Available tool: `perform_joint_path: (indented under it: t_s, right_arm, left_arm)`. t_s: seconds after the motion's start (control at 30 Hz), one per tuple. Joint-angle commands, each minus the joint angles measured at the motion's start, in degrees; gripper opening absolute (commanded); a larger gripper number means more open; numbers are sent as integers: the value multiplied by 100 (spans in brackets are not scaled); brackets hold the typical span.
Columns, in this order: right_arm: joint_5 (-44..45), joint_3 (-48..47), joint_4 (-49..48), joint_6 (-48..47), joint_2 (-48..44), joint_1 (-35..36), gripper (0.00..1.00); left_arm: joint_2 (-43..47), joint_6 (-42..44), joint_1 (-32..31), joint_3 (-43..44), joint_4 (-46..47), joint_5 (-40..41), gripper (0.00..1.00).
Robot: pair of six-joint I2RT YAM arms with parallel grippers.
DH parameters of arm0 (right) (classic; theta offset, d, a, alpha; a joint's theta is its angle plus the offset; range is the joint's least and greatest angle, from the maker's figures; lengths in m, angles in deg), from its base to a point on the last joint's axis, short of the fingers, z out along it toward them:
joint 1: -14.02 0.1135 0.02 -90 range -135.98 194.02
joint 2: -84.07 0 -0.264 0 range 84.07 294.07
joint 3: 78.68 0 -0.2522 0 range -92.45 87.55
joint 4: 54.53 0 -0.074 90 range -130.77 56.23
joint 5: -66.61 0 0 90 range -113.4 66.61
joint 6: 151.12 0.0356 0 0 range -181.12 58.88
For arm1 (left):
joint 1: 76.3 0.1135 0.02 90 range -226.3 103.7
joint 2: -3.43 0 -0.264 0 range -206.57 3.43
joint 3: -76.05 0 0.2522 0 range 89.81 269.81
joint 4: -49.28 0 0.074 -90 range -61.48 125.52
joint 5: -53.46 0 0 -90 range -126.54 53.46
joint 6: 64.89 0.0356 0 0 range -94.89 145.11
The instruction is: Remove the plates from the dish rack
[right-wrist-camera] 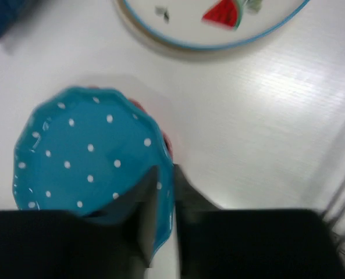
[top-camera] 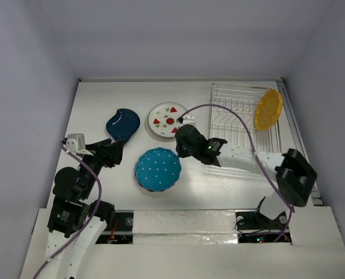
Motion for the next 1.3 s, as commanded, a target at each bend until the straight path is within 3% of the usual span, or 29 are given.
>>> perform_joint_path:
  t_s: [0.0, 0.03, 0.07, 0.17, 0.37, 0.4, 0.53, 0.6, 0.87, 1.27]
  right_arm:
    - [1043, -38, -179, -105, -1205, 12, 8]
    - [1385, -82, -56, -149, -1383, 12, 0]
    - [1972, -126, 223, -245, -1533, -49, 0]
    - [2451, -232, 629, -447, -2060, -785, 0]
    - [2427, 172, 587, -632, -3114, -3088, 0]
    - [2443, 198, 491, -676, -3186, -3282, 6]
    - [2469, 76, 437, -870, -3003, -4249, 77]
    - [2181, -82, 560, -905, -2644, -4767, 83]
    - [1180, -319, 244, -1168, -1588, -5726, 81]
    - [818, -1040, -424, -2108, -366, -5947, 67]
  left_arm:
    - [75, 42, -50, -16, 277, -16, 54]
    - [92, 42, -50, -16, 277, -16, 54]
    - [101, 42, -50, -24, 286, -25, 54]
    - [189, 42, -111, -24, 286, -25, 54]
    - [391, 50, -226, -77, 374, -200, 56]
    - [418, 50, -286, -68, 365, -166, 56]
    - [584, 50, -454, -51, 330, -95, 56]
    - [646, 50, -611, -51, 321, -60, 56]
    - [936, 50, -831, -7, 233, 133, 56]
    - [1042, 50, -990, 19, 207, 230, 56]
